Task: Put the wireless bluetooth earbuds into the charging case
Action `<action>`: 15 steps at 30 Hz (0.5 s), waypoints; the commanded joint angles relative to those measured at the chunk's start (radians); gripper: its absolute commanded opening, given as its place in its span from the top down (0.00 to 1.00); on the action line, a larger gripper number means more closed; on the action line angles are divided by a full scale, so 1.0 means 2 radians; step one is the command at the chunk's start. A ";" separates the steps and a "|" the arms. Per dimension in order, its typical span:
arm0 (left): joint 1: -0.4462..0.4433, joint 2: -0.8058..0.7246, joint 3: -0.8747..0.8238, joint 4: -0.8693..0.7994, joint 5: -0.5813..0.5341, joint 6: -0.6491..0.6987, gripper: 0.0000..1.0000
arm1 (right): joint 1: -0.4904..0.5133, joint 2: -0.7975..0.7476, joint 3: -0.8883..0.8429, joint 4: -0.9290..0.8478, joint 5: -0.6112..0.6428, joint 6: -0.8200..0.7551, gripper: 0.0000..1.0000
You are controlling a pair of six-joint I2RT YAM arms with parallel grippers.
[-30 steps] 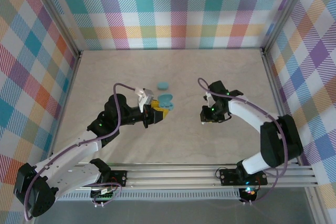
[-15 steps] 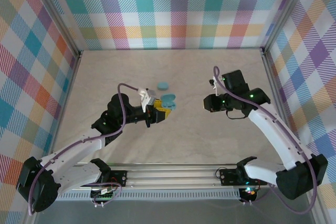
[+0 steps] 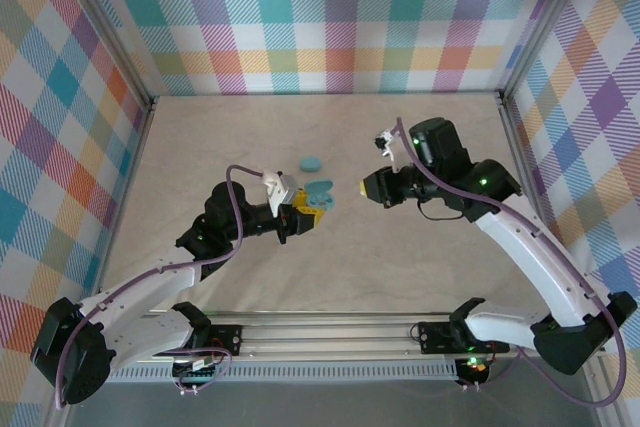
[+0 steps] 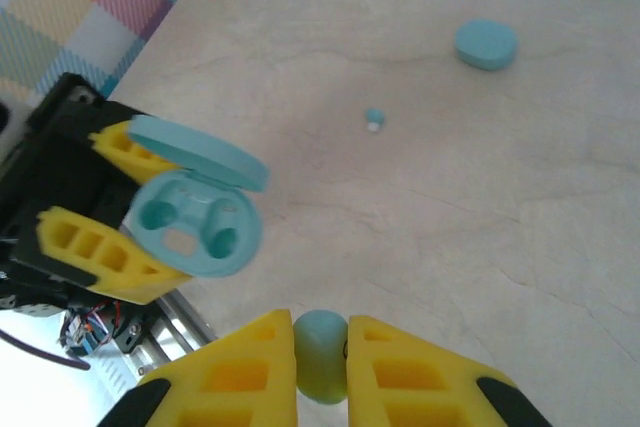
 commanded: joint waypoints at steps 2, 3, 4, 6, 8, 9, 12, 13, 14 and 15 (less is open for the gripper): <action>0.001 -0.003 -0.001 0.015 0.004 0.010 1.00 | 0.038 0.025 0.033 0.012 0.019 -0.030 0.85; 0.001 -0.003 -0.001 0.015 0.005 0.009 1.00 | 0.045 0.030 0.037 0.013 0.025 -0.034 0.85; 0.002 -0.003 -0.001 0.014 0.006 0.009 1.00 | 0.054 0.038 0.041 0.013 0.033 -0.039 0.85; 0.001 -0.004 -0.001 0.014 0.009 0.007 1.00 | 0.067 0.051 0.048 0.013 0.049 -0.046 0.85; 0.002 -0.004 0.000 0.013 0.012 0.006 1.00 | 0.081 0.065 0.056 0.012 0.063 -0.053 0.85; 0.001 -0.004 0.000 0.012 0.013 0.006 1.00 | 0.087 0.070 0.058 0.012 0.067 -0.055 0.85; 0.002 -0.007 0.003 0.004 0.015 0.008 1.00 | 0.100 0.086 0.066 0.009 0.078 -0.063 0.85; 0.001 -0.009 0.003 0.003 0.015 0.008 1.00 | 0.103 0.090 0.070 0.006 0.082 -0.066 0.85; 0.001 -0.010 0.003 0.001 0.014 0.009 1.00 | 0.106 0.094 0.072 0.003 0.086 -0.068 0.85; 0.002 -0.012 0.003 0.000 0.013 0.010 1.00 | 0.108 0.098 0.076 0.000 0.090 -0.070 0.85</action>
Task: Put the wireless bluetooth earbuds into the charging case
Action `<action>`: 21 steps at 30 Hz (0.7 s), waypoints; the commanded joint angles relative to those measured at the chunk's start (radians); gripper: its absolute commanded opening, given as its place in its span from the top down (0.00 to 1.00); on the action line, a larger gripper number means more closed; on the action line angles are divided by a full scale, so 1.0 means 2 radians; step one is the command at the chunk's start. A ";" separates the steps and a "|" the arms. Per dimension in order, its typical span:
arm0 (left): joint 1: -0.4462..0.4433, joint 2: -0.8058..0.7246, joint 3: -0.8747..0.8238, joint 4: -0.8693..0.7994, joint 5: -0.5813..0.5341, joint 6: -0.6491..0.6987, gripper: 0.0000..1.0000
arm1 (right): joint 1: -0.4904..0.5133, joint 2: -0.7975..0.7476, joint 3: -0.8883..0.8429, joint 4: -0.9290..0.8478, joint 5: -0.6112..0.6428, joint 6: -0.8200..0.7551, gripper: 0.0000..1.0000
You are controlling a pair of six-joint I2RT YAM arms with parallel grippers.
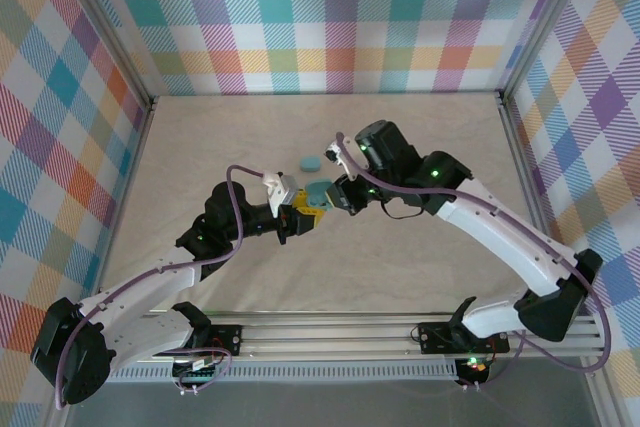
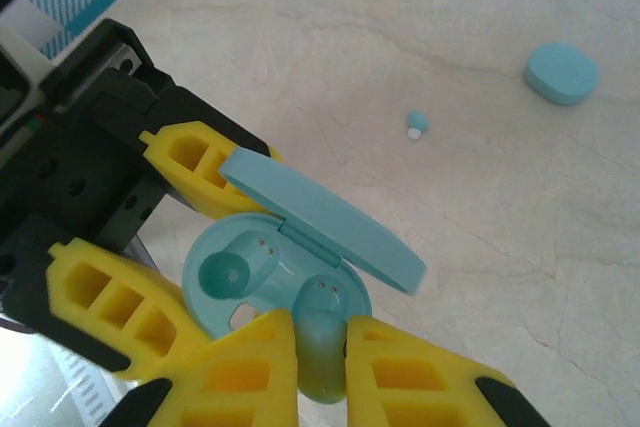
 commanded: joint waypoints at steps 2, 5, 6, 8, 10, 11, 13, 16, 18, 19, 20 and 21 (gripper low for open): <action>0.001 -0.014 0.001 -0.001 0.002 0.010 1.00 | 0.011 0.010 0.028 -0.014 0.032 -0.022 0.85; 0.002 -0.018 -0.005 0.004 -0.002 0.010 1.00 | 0.015 0.017 0.031 -0.021 0.048 -0.028 0.84; 0.001 -0.018 -0.006 0.005 -0.002 0.009 1.00 | 0.016 0.019 0.032 -0.023 0.051 -0.030 0.84; 0.001 -0.018 -0.006 0.005 -0.001 0.007 1.00 | 0.017 0.021 0.031 -0.025 0.055 -0.032 0.84; 0.002 -0.019 -0.006 0.004 0.001 0.005 1.00 | 0.018 0.024 0.031 -0.028 0.058 -0.033 0.84; 0.002 -0.020 -0.007 0.004 0.000 0.005 1.00 | 0.019 0.025 0.031 -0.029 0.058 -0.034 0.84; 0.002 -0.022 -0.006 0.001 -0.002 0.007 1.00 | 0.020 0.027 0.034 -0.033 0.058 -0.034 0.84; 0.002 -0.022 -0.005 0.001 -0.005 0.008 1.00 | 0.026 0.029 0.040 -0.039 0.058 -0.035 0.84; 0.002 -0.021 -0.004 0.000 -0.008 0.007 1.00 | 0.030 0.030 0.044 -0.045 0.066 -0.030 0.84; 0.002 -0.021 -0.004 -0.001 -0.011 0.007 1.00 | 0.031 0.030 0.046 -0.048 0.069 -0.028 0.84; 0.002 -0.021 -0.004 -0.001 -0.013 0.007 1.00 | 0.032 0.031 0.047 -0.052 0.072 -0.027 0.84; 0.002 -0.022 -0.006 0.001 -0.015 0.006 1.00 | 0.033 0.030 0.048 -0.056 0.075 -0.025 0.83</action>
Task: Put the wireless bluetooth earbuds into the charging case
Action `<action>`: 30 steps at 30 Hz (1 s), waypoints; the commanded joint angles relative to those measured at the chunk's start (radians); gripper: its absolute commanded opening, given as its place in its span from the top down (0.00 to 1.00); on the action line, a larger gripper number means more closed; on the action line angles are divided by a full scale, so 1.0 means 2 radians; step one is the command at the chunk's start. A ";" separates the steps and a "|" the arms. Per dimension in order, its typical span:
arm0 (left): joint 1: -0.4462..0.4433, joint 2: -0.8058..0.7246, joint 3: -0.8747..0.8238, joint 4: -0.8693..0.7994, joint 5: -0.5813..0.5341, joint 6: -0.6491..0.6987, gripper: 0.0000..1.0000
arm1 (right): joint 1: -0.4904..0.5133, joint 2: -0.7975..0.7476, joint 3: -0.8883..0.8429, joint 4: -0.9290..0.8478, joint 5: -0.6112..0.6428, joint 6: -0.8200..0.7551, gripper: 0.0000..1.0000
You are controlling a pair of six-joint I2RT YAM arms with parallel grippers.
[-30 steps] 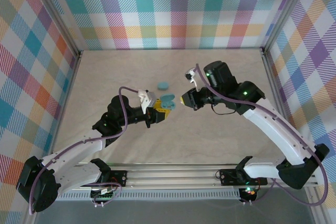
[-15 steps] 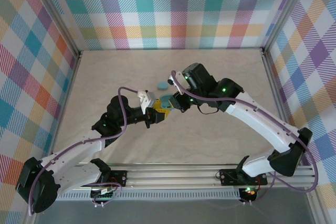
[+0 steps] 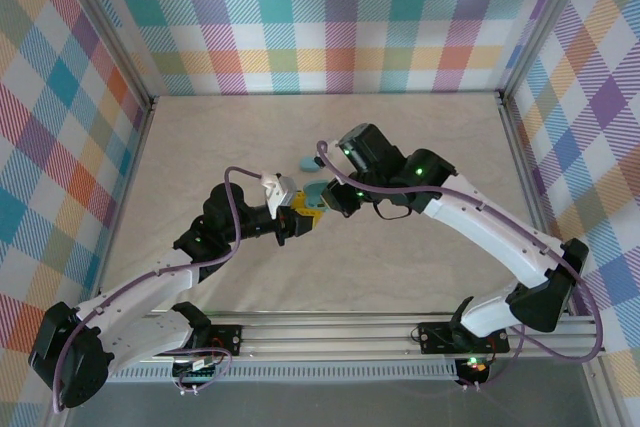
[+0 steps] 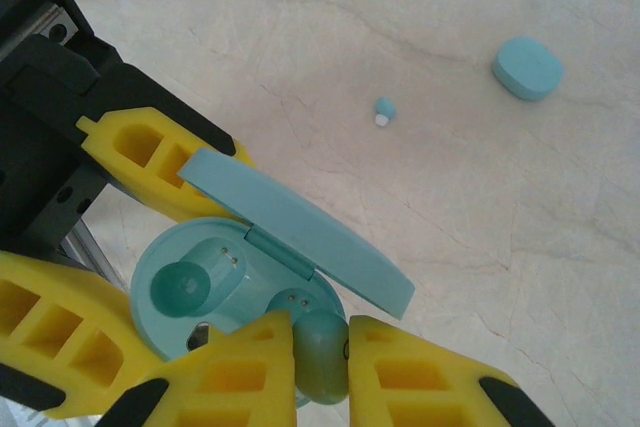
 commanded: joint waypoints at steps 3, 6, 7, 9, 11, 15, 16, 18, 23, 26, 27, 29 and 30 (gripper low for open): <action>0.002 -0.010 -0.003 0.018 -0.011 0.004 1.00 | 0.005 0.001 0.016 -0.029 0.019 0.005 0.83; 0.001 -0.010 -0.002 0.018 -0.011 0.003 1.00 | 0.009 0.003 0.014 -0.029 0.014 0.008 0.83; 0.001 -0.010 -0.002 0.018 -0.012 0.002 1.00 | 0.011 0.004 0.013 -0.028 0.013 0.010 0.83; 0.002 -0.010 -0.002 0.018 -0.012 0.002 1.00 | 0.014 0.008 0.012 -0.026 0.011 0.012 0.83; 0.001 -0.010 -0.002 0.019 -0.012 0.001 1.00 | 0.017 0.014 0.012 -0.026 0.011 0.014 0.82; 0.001 -0.012 -0.002 0.019 -0.012 -0.002 1.00 | 0.021 0.026 0.016 -0.032 0.016 0.018 0.82; 0.001 -0.013 -0.002 0.019 -0.012 -0.002 1.00 | 0.021 0.028 0.017 -0.033 0.018 0.019 0.81; 0.002 -0.014 -0.003 0.017 -0.012 -0.002 1.00 | 0.021 0.030 0.021 -0.037 0.020 0.021 0.80; 0.001 -0.016 -0.004 0.017 -0.012 -0.002 1.00 | 0.021 0.027 0.023 -0.032 0.001 0.025 0.75; 0.002 -0.015 -0.005 0.017 -0.014 -0.003 1.00 | 0.021 0.025 0.023 -0.028 -0.012 0.030 0.73; 0.002 -0.015 -0.005 0.017 -0.015 -0.003 1.00 | 0.021 0.025 0.022 -0.028 -0.013 0.032 0.72; 0.002 -0.016 -0.005 0.017 -0.016 -0.004 1.00 | 0.021 0.025 0.023 -0.029 -0.016 0.034 0.70; 0.002 -0.017 -0.005 0.016 -0.016 -0.004 1.00 | 0.021 0.025 0.023 -0.028 -0.017 0.036 0.69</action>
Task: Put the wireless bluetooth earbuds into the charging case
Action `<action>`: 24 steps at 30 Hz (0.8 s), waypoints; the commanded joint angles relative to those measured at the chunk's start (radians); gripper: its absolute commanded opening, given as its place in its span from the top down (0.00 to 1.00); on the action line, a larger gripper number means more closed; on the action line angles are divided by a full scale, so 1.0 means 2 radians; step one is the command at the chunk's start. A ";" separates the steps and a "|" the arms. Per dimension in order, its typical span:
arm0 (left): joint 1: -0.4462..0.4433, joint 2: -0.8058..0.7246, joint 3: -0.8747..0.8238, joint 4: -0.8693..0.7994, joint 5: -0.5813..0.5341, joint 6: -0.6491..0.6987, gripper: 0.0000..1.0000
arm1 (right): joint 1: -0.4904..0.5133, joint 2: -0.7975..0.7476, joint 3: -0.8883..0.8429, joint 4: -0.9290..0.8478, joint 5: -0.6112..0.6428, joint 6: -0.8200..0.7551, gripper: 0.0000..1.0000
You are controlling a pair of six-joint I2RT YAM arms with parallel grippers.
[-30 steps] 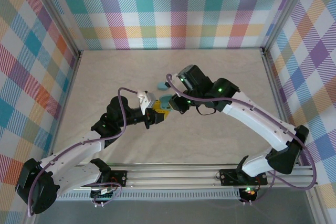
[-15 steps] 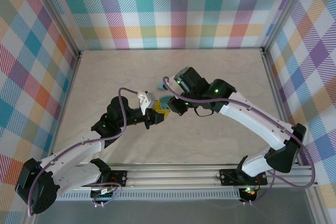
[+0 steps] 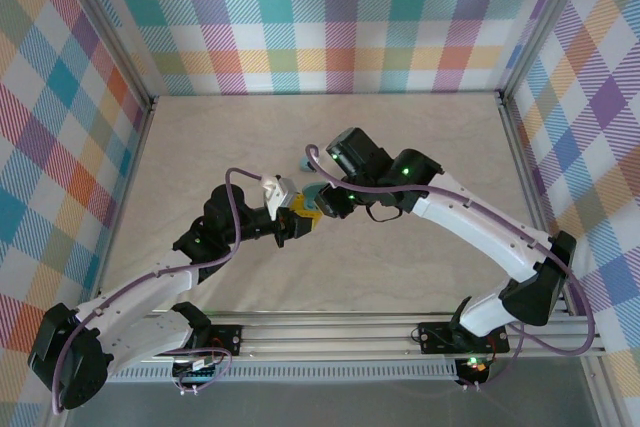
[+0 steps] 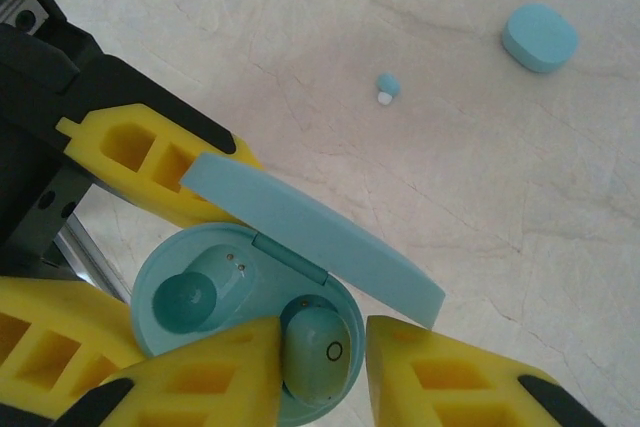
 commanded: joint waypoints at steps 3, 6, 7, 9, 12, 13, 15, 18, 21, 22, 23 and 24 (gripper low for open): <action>0.001 -0.015 -0.001 0.028 -0.008 -0.002 1.00 | 0.005 -0.003 0.013 -0.016 -0.034 0.014 0.67; 0.001 -0.017 -0.003 0.026 -0.010 -0.002 1.00 | 0.005 -0.006 0.016 -0.015 -0.038 0.017 0.65; 0.002 -0.018 -0.003 0.026 -0.012 -0.002 1.00 | 0.005 -0.007 0.017 -0.014 -0.039 0.018 0.65; 0.001 -0.018 -0.004 0.024 -0.014 -0.003 1.00 | 0.005 -0.011 0.020 -0.011 -0.040 0.021 0.65; 0.002 -0.018 -0.005 0.024 -0.016 -0.004 1.00 | 0.005 -0.018 0.022 -0.007 -0.038 0.027 0.64; 0.001 -0.018 -0.005 0.024 -0.017 -0.004 1.00 | 0.004 -0.021 0.023 -0.007 -0.038 0.029 0.64; 0.001 -0.018 -0.005 0.024 -0.019 -0.004 1.00 | 0.005 -0.028 0.026 -0.007 -0.039 0.032 0.64; 0.002 -0.020 -0.006 0.021 -0.024 -0.005 1.00 | 0.005 -0.041 0.028 -0.002 -0.042 0.038 0.64; 0.001 -0.024 -0.010 0.022 -0.029 -0.012 1.00 | 0.003 -0.054 0.032 0.014 -0.069 0.051 0.61; 0.001 -0.028 -0.012 0.023 -0.031 -0.014 1.00 | 0.001 -0.057 0.036 0.020 -0.082 0.057 0.61; 0.002 -0.032 -0.014 0.022 -0.033 -0.017 1.00 | 0.000 -0.057 0.041 0.025 -0.094 0.063 0.60; 0.001 -0.035 -0.016 0.020 -0.035 -0.018 1.00 | -0.001 -0.057 0.047 0.026 -0.102 0.066 0.60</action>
